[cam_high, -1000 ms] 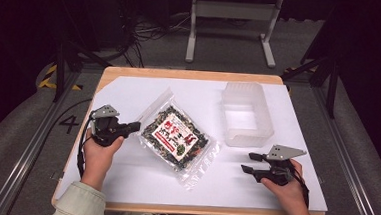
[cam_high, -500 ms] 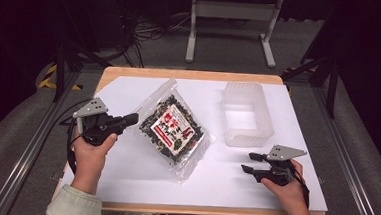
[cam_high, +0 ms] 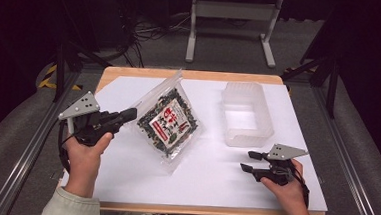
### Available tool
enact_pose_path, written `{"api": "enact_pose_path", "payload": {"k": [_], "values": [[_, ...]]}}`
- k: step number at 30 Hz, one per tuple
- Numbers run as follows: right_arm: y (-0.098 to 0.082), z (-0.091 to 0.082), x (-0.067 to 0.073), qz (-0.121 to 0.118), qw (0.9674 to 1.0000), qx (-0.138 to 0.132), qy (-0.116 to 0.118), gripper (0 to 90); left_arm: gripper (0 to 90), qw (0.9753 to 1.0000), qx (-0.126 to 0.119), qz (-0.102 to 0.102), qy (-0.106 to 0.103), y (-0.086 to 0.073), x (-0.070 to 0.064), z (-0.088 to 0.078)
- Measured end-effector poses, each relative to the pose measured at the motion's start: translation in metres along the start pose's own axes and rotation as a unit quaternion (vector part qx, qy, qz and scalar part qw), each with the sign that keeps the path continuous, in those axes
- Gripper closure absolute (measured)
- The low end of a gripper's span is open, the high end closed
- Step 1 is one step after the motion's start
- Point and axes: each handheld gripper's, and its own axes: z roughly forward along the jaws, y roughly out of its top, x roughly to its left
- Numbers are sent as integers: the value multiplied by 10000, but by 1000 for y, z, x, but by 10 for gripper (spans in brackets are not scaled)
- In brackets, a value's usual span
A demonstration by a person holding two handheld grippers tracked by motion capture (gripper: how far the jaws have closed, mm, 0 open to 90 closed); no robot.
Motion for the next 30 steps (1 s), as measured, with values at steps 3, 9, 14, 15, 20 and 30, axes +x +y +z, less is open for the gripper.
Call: {"api": "enact_pose_path", "payload": {"k": [3, 9, 14, 15, 20, 30], "values": [[5, 0, 3, -62, 10000, -31, 27, 430, 899, 9999, -110, 54, 9, 6, -2, -3], [12, -2, 6, -43, 9998, -151, 107, 431, 899, 9997, -104, 202, 77, 16, -7, -3], [22, -6, 5, 7, 9992, -358, 200, 431, 899, 9998, -80, 185, -37, 17, -7, 2], [24, -6, 4, 24, 9990, -396, 222, 431, 899, 9998, -58, 194, -82, 18, -7, 2], [44, -11, 2, 52, 9969, -692, 366, 412, 899, 9987, 1, 432, -260, 21, -9, 4], [86, -16, 7, -233, 9933, -1070, 368, 340, 899, 9978, 38, 437, -495, 25, -17, 6]]}}
